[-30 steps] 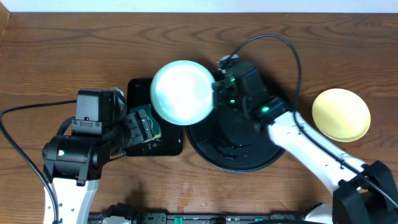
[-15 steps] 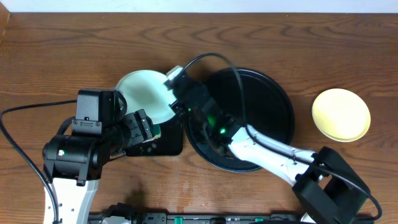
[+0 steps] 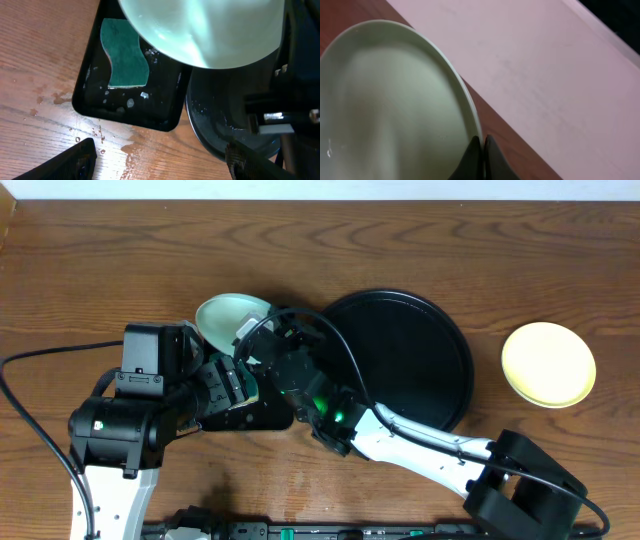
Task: Clean dirty plates on tray and stack at the side
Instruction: 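Tilt the pale green plate upright over the small tray with right gripper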
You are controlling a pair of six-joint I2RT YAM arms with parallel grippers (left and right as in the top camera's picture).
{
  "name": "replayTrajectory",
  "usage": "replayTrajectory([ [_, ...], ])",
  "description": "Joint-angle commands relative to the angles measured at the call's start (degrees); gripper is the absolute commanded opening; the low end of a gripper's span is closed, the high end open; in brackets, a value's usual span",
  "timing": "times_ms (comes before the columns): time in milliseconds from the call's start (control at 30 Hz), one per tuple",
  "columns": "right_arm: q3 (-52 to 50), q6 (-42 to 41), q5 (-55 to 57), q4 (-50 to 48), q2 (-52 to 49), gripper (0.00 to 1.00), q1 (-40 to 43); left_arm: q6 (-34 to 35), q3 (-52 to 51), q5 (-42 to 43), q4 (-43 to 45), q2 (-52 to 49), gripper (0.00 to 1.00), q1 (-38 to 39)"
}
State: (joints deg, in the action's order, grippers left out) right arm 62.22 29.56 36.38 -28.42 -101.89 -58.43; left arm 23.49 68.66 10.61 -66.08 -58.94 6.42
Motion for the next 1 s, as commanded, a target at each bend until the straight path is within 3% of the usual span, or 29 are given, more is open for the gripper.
replayTrajectory([
  [0,0.8,1.9,2.9,-0.9,1.0,0.01,-0.6,-0.8,1.4,0.3,-0.1,0.1,0.84,-0.3],
  [500,0.8,2.2,4.1,-0.9,1.0,0.01,0.6,-0.8,1.4,0.3,-0.1,0.1,0.84,-0.3],
  [967,0.8,-6.4,0.6,1.3,1.0,0.01,1.2,-0.8,1.4,0.3,-0.1,0.1,0.84,-0.3],
])
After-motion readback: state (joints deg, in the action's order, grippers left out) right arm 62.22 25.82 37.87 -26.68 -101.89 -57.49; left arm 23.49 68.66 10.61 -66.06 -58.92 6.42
